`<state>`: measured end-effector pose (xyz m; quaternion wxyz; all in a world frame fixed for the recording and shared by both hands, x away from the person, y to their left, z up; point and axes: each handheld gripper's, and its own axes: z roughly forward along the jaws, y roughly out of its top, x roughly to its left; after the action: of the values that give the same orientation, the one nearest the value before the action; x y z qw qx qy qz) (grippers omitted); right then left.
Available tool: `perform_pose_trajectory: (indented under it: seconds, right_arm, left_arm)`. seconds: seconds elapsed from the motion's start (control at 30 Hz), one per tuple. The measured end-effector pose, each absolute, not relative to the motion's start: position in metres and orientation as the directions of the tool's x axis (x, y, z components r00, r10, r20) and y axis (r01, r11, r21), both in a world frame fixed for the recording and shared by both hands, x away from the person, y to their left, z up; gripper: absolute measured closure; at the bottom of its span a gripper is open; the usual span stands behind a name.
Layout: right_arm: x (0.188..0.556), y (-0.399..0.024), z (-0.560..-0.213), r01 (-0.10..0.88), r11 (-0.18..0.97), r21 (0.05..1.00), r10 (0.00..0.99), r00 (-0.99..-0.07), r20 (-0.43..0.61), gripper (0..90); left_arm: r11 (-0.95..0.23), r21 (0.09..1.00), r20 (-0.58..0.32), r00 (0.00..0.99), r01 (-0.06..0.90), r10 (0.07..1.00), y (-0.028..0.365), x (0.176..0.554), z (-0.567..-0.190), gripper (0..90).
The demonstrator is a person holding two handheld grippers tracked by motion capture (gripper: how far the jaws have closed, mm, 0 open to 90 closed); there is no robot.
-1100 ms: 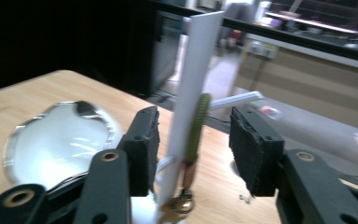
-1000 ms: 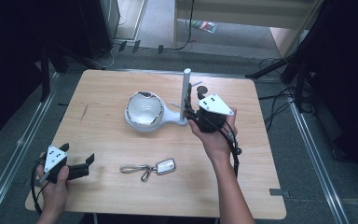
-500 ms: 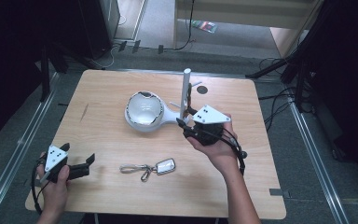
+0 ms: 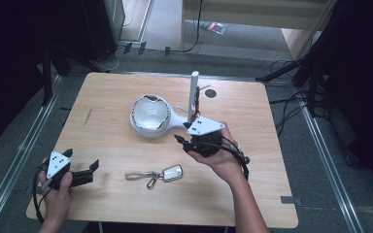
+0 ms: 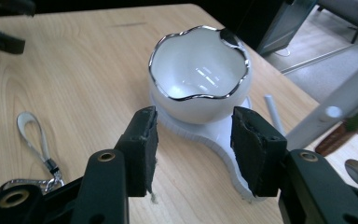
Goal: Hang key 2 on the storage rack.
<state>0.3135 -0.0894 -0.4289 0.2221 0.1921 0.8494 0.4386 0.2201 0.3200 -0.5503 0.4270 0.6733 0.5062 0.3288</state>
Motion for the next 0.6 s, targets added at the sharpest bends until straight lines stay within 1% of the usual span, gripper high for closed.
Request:
perform_pose_trajectory:
  seconds: [0.23,0.5,0.6]
  right_arm:
    - [0.312,-0.078,-0.436,0.118,0.603,0.789,0.478,-0.846,-0.238,50.6]
    - [0.311,-0.071,-0.44,0.116,0.631,0.767,0.451,-0.86,-0.241,50.0]
    - [0.311,-0.07,-0.441,0.12,0.638,0.761,0.439,-0.869,-0.231,52.1]
  left_arm:
    - [-0.124,0.907,0.011,0.272,0.402,0.962,0.32,0.22,-0.55,0.0]
    - [-0.122,0.908,0.01,0.271,0.4,0.963,0.32,0.22,-0.55,0.0]
    - [-0.122,0.908,0.01,0.271,0.4,0.962,0.32,0.22,-0.55,0.0]
